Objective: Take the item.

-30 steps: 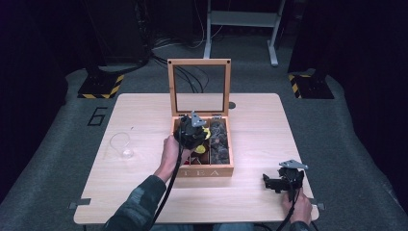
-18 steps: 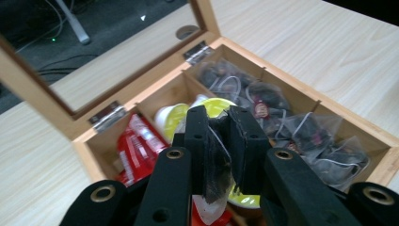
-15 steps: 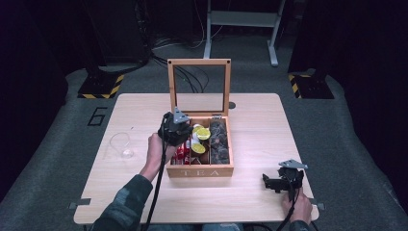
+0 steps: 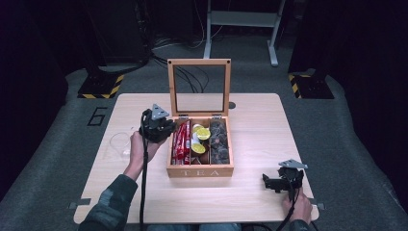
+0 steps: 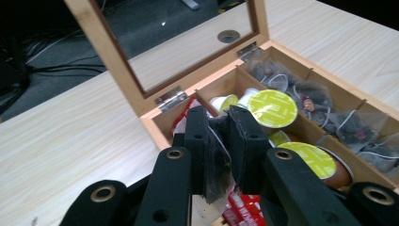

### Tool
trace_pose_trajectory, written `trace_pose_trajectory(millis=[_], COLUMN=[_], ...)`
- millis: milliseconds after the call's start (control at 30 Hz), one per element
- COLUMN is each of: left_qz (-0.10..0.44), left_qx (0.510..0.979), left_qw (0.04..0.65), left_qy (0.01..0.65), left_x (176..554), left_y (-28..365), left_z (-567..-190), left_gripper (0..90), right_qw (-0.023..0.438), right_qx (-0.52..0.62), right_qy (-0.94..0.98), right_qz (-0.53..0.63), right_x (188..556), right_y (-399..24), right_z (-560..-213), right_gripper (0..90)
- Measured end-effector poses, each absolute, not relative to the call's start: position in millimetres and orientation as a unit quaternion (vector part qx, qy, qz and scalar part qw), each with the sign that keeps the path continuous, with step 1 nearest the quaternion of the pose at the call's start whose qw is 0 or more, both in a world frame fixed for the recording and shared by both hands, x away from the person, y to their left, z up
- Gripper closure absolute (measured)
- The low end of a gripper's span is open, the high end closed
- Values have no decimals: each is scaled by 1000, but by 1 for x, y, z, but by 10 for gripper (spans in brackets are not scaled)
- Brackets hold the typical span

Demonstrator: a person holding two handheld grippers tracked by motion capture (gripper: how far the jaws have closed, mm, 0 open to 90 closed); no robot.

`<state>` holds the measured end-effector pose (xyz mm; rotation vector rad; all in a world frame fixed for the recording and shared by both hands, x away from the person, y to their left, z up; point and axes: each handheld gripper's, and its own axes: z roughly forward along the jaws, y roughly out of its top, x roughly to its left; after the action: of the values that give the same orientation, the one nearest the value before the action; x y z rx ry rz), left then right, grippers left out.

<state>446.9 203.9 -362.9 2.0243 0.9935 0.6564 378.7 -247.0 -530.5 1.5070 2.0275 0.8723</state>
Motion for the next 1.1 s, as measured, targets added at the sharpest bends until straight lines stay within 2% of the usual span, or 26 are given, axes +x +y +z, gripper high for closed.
trace_pose_trajectory(millis=[1100], left_qz=[301], left_qx=[754], left_qw=[360], left_qy=[460], left_x=[449], left_y=[285], left_z=[-358], left_gripper=[783], right_qw=[232], right_qx=[548], right_qy=[738], right_qz=[318], right_x=[379], right_y=[-247], right_z=[-531], right_gripper=[0])
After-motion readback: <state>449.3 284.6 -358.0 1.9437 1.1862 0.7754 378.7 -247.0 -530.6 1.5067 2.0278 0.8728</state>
